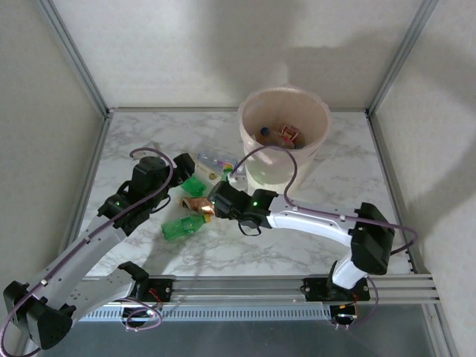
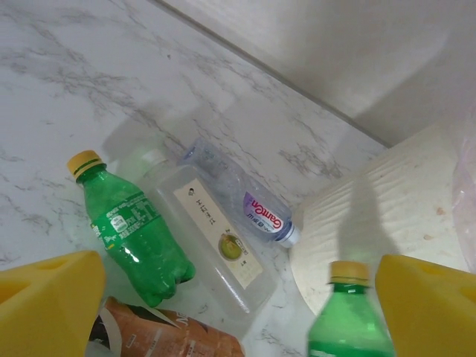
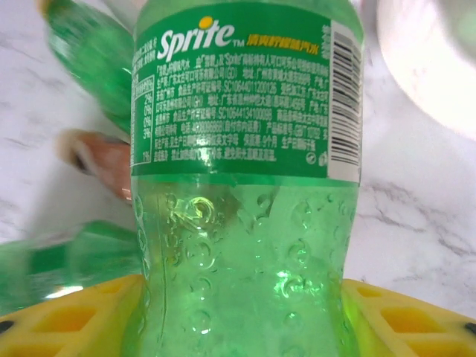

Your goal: Put the plastic bottles in the bin

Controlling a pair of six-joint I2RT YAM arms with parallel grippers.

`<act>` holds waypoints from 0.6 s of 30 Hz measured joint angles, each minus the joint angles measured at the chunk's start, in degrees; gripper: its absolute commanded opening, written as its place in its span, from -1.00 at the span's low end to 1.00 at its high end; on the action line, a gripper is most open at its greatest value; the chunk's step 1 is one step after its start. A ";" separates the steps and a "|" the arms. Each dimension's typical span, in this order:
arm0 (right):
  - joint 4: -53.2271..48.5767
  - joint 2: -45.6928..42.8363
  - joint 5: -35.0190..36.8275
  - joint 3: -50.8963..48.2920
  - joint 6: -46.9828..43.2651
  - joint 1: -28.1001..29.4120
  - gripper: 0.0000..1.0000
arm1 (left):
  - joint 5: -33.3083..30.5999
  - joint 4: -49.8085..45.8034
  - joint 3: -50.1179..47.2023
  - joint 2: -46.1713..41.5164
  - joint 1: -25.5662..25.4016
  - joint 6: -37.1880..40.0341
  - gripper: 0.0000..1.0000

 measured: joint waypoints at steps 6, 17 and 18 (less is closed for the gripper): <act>-3.26 -4.07 2.80 8.98 -3.61 0.11 0.09 | -0.24 -0.46 -0.37 -1.11 0.33 -0.42 0.87; -8.57 -6.27 5.51 26.62 -13.49 -11.32 0.10 | -0.39 -1.03 -2.25 -1.42 0.48 -0.42 0.87; -8.83 -6.32 5.42 27.56 -14.27 -13.14 0.10 | -0.39 -1.05 -2.34 -1.44 0.55 -0.42 0.87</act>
